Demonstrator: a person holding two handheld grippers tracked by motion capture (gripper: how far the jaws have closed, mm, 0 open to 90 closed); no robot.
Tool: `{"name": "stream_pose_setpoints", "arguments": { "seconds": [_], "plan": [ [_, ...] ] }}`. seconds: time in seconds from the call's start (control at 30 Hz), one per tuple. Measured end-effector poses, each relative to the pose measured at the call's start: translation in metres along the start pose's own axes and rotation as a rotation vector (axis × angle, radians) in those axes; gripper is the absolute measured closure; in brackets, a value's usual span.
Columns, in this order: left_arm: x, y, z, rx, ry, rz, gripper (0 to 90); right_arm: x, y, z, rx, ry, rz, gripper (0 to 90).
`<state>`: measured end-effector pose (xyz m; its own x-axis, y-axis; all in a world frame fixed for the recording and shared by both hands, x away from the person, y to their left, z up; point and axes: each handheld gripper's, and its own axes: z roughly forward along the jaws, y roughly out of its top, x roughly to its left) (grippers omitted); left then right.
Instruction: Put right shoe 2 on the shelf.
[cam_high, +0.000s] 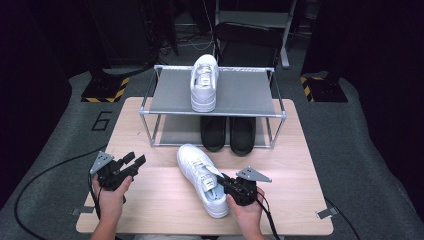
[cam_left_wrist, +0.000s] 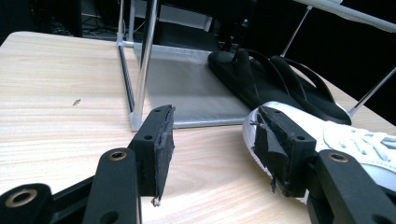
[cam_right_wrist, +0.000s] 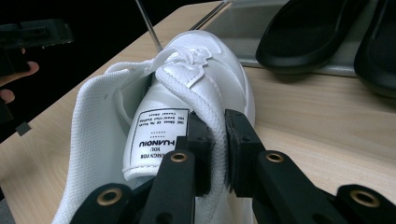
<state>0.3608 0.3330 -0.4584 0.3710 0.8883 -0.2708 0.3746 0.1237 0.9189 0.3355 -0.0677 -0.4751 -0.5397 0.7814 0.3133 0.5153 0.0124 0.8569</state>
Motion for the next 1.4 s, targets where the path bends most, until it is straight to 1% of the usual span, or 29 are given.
{"name": "stream_pose_setpoints", "arguments": {
  "seconds": [0.1, 0.17, 0.2, 0.27, 0.47, 0.63, 0.87, 1.0, 1.03, 1.17, 1.27, 1.4],
  "plan": [
    [0.000, 0.000, 0.000, 0.001, 0.002, 0.000, 46.8, 0.000, 0.003, -0.004, -0.007, 0.003, -0.006, 81.6],
    [0.000, 0.000, 0.000, 0.001, 0.002, 0.001, 46.8, 0.001, 0.004, -0.007, -0.009, 0.003, 0.001, 81.6],
    [0.000, 0.000, 0.000, 0.001, 0.002, 0.002, 46.8, 0.001, 0.005, -0.008, -0.018, 0.005, -0.016, 81.6],
    [0.000, 0.000, 0.000, 0.001, 0.002, 0.000, 46.6, 0.002, 0.007, -0.011, -0.016, 0.005, -0.007, 81.6],
    [0.001, 0.000, -0.002, 0.001, 0.004, 0.000, 46.7, 0.004, 0.015, -0.021, -0.047, 0.006, -0.030, 81.5],
    [0.002, 0.000, -0.002, -0.006, 0.008, -0.002, 46.6, 0.005, 0.024, -0.030, -0.067, 0.012, -0.036, 81.6],
    [0.003, 0.000, -0.003, -0.006, 0.015, -0.005, 45.7, 0.007, 0.035, -0.040, -0.092, 0.016, -0.035, 81.5],
    [0.003, 0.000, -0.003, -0.007, 0.013, -0.003, 45.6, 0.007, 0.039, -0.043, -0.102, 0.022, -0.034, 81.5],
    [0.003, 0.000, -0.003, -0.005, 0.013, -0.006, 45.6, 0.007, 0.042, -0.046, -0.111, 0.026, -0.032, 81.5],
    [0.003, -0.001, -0.004, -0.005, 0.018, -0.007, 45.6, 0.007, 0.045, -0.050, -0.121, 0.024, -0.032, 81.6],
    [0.004, 0.000, -0.003, -0.011, 0.017, -0.005, 45.6, 0.008, 0.050, -0.057, -0.137, 0.019, -0.038, 81.6],
    [0.004, -0.001, -0.003, -0.009, 0.019, -0.005, 45.6, 0.008, 0.056, -0.064, -0.145, 0.017, -0.047, 81.6]
  ]
}}
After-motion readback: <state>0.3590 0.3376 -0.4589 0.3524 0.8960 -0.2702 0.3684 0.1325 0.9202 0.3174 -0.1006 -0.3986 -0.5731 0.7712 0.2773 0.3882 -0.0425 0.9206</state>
